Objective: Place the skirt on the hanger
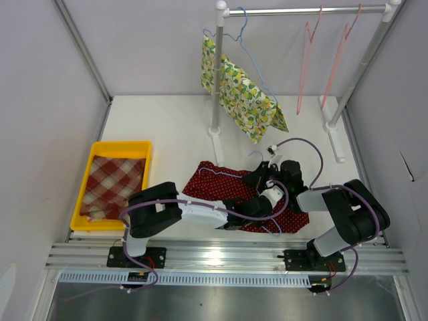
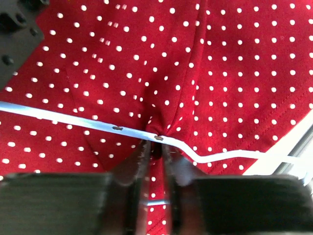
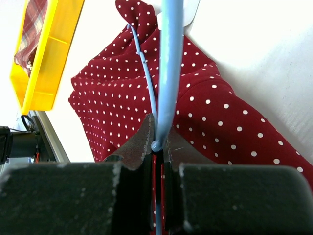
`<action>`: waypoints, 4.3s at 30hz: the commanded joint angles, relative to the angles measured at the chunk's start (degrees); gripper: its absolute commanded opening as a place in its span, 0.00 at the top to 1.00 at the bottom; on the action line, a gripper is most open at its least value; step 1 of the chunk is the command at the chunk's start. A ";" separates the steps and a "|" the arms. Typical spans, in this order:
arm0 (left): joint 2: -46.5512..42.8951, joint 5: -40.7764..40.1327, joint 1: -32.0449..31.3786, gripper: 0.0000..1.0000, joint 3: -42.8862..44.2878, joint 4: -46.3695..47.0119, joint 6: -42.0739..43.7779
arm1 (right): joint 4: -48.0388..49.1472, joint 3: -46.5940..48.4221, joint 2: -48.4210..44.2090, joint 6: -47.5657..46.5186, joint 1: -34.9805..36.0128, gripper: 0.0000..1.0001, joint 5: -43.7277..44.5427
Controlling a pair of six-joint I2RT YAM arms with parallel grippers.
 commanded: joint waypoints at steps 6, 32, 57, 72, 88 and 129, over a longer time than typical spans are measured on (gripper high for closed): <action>-2.24 0.06 -1.22 1.00 6.50 -4.99 3.40 | -4.88 -0.88 2.08 -2.99 -0.15 1.00 2.88; -12.35 17.89 1.15 1.00 21.71 -37.08 7.18 | -15.25 5.88 -0.82 -9.05 -1.82 1.00 7.54; -19.47 28.97 5.46 0.98 1.68 -31.65 2.96 | -23.07 9.66 -2.84 -10.72 -4.45 1.00 14.57; -18.50 34.42 5.55 0.86 -3.94 -22.51 -1.34 | -25.80 11.68 -7.61 -11.60 -5.25 1.00 16.07; -35.37 9.82 22.73 0.47 -9.29 -22.42 -18.29 | -23.43 8.79 -7.50 -10.55 -4.63 1.00 15.19; -17.80 9.55 40.96 0.79 -14.23 -8.00 -25.52 | -21.41 9.14 -7.33 -9.32 -4.98 1.00 11.94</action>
